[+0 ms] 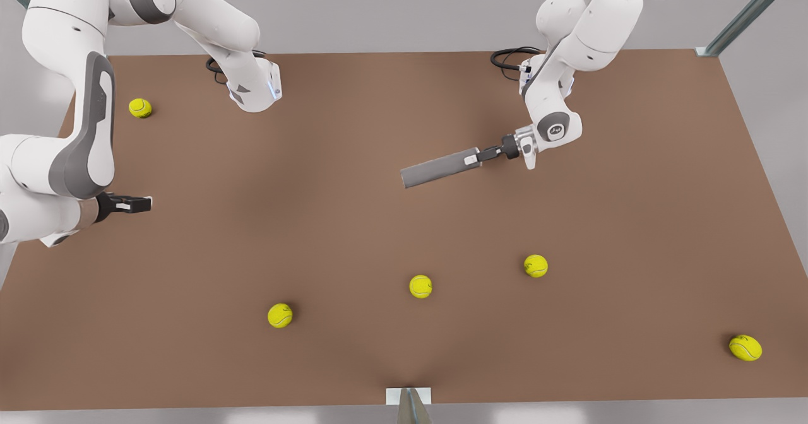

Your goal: Put the tennis tube upright

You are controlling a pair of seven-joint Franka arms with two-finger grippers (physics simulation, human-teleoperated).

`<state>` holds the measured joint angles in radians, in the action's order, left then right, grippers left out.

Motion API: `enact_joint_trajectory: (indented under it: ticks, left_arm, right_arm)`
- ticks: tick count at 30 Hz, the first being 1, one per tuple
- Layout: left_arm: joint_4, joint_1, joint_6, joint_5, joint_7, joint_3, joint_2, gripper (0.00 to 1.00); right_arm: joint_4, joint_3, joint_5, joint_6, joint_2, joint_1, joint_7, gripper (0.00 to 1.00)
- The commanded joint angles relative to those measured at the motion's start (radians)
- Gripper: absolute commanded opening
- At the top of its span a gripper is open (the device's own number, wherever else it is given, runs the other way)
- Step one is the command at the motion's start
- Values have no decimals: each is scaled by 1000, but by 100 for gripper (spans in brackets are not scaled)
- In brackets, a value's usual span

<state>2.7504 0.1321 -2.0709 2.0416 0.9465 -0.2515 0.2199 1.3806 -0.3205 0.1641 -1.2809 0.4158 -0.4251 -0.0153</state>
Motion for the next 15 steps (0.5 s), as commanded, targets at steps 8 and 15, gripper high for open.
enact_joint_trajectory:
  ticks: [8, 15]
  left_arm:
    - [-3, 0, 0, -1, 0, -17, -27, 41]
    - [-3, 0, 0, -6, 2, -17, -54, 35]
  right_arm:
    - [0, 0, 0, 0, 0, -1, -2, 100]
    - [0, 0, 0, 0, 5, -3, 0, 100]
